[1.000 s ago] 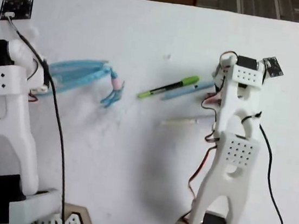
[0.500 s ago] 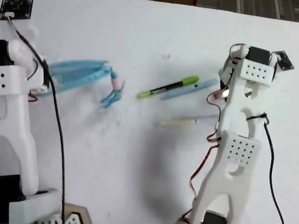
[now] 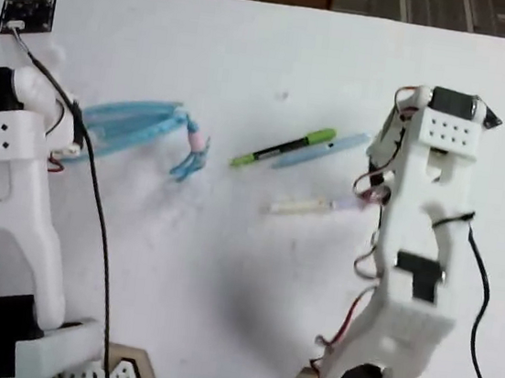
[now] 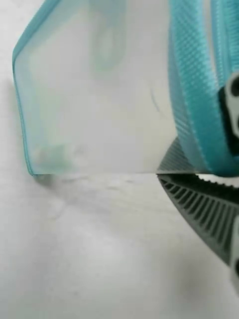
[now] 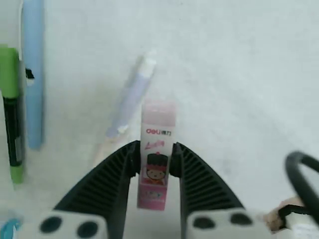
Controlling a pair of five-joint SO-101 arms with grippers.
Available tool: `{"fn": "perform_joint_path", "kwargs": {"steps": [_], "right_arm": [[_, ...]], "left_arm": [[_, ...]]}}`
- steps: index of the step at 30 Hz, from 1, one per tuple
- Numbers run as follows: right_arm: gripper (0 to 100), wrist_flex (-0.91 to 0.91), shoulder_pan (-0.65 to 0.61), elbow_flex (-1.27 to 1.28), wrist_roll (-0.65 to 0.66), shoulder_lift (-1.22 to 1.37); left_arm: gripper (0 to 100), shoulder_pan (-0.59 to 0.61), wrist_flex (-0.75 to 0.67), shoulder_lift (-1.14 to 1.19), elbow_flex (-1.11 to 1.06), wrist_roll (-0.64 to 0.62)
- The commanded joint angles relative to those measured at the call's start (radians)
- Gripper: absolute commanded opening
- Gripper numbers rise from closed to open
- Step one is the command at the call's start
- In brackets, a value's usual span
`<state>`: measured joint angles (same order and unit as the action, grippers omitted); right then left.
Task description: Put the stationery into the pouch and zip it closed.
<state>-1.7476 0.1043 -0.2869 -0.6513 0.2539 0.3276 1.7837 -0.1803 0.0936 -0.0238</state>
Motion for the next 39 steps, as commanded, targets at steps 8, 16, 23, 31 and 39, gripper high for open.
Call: {"fn": "perform_joint_path", "kwargs": {"steps": [8,16,23,31,39], "right_arm": [[1.7,-0.013,-0.216,0.293,0.229,-0.57],[1.7,0.193,-0.59,0.376,0.267,-0.923],[1.7,0.796,-0.737,0.654,0.267,-1.155],[1.7,1.709,-0.897,1.152,0.367,-1.167],[1.7,2.051,-0.963,1.218,0.58,-0.977]], "left_arm": [[2,0.01,-0.002,0.013,0.0,-0.006],[2,0.007,-0.002,0.013,0.0,-0.006],[2,0.005,-0.002,0.015,0.003,-0.006],[2,0.005,-0.003,0.018,0.005,-0.008],[2,0.004,-0.003,0.018,0.005,-0.009]]}}
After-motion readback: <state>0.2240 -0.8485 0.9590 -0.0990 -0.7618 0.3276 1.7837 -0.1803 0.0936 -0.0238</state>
